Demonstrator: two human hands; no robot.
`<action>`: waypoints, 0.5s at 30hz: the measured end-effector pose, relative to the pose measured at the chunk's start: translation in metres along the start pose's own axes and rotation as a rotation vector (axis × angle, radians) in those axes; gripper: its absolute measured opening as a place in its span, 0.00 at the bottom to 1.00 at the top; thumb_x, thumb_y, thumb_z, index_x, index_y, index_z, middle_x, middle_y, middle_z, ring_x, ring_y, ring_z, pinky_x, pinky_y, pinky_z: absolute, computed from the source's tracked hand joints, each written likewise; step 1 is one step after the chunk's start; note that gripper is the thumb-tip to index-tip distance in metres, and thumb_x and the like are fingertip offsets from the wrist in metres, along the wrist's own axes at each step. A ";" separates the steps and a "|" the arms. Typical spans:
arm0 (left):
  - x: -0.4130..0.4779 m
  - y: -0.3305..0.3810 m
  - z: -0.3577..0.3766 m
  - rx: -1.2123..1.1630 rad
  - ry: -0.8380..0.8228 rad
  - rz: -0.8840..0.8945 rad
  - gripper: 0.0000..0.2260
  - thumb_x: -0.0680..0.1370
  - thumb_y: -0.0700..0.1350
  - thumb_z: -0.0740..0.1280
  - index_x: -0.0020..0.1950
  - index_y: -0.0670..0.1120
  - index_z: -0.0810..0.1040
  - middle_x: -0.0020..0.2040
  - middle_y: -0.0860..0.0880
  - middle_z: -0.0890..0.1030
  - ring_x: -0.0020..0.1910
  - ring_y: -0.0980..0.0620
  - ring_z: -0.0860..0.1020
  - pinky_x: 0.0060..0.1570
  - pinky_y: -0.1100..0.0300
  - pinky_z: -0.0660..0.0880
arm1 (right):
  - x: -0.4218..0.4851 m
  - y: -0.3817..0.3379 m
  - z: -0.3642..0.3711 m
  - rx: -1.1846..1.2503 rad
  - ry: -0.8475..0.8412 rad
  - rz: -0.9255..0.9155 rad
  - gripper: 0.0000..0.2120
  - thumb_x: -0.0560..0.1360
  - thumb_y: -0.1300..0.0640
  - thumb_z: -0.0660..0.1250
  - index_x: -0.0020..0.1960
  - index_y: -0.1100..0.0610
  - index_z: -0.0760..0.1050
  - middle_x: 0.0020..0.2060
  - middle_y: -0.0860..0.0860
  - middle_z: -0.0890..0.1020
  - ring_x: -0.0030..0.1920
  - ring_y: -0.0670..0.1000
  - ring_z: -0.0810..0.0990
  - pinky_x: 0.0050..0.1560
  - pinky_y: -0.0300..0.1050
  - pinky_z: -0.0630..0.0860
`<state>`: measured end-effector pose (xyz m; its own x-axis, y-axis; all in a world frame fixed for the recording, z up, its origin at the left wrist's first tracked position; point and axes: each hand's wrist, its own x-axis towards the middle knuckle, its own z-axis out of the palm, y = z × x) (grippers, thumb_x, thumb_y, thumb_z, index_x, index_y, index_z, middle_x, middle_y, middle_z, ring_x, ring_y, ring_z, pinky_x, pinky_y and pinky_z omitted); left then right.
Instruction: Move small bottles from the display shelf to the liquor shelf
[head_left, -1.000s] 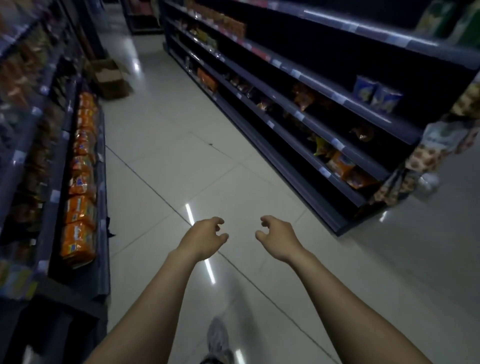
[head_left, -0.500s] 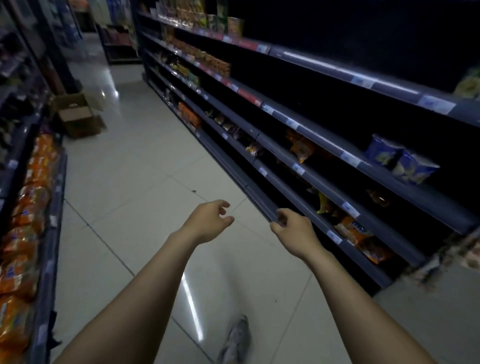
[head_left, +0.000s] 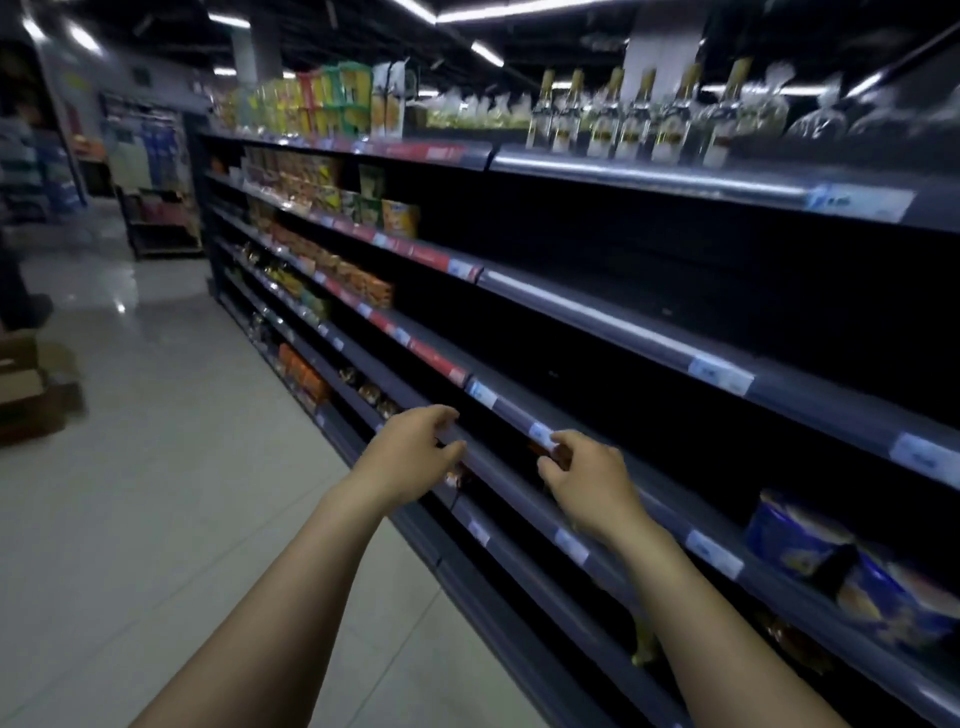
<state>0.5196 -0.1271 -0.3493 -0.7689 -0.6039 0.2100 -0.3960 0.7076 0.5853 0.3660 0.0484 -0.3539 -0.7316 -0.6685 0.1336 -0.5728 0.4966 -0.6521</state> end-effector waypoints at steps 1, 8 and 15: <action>0.028 0.001 -0.005 -0.001 0.007 0.031 0.25 0.81 0.54 0.68 0.76 0.50 0.70 0.70 0.50 0.77 0.60 0.52 0.78 0.60 0.56 0.75 | 0.026 -0.006 -0.006 -0.003 0.043 -0.007 0.21 0.80 0.50 0.67 0.71 0.53 0.75 0.60 0.51 0.82 0.54 0.49 0.80 0.56 0.43 0.76; 0.224 0.017 -0.038 -0.036 0.079 0.288 0.24 0.80 0.55 0.69 0.74 0.51 0.72 0.66 0.52 0.79 0.63 0.51 0.77 0.62 0.53 0.76 | 0.182 -0.052 -0.054 -0.041 0.329 -0.034 0.21 0.79 0.50 0.68 0.71 0.53 0.75 0.59 0.49 0.83 0.58 0.50 0.80 0.55 0.38 0.70; 0.376 0.094 -0.053 -0.092 0.133 0.534 0.23 0.79 0.55 0.68 0.73 0.51 0.74 0.61 0.52 0.81 0.60 0.50 0.79 0.59 0.52 0.77 | 0.269 -0.078 -0.121 -0.085 0.597 -0.004 0.20 0.78 0.52 0.70 0.69 0.53 0.78 0.57 0.49 0.85 0.57 0.48 0.82 0.60 0.40 0.75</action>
<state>0.2201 -0.3072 -0.1737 -0.7782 -0.2158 0.5898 0.0812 0.8966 0.4353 0.1690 -0.1034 -0.1768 -0.7961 -0.2568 0.5480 -0.5859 0.5538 -0.5917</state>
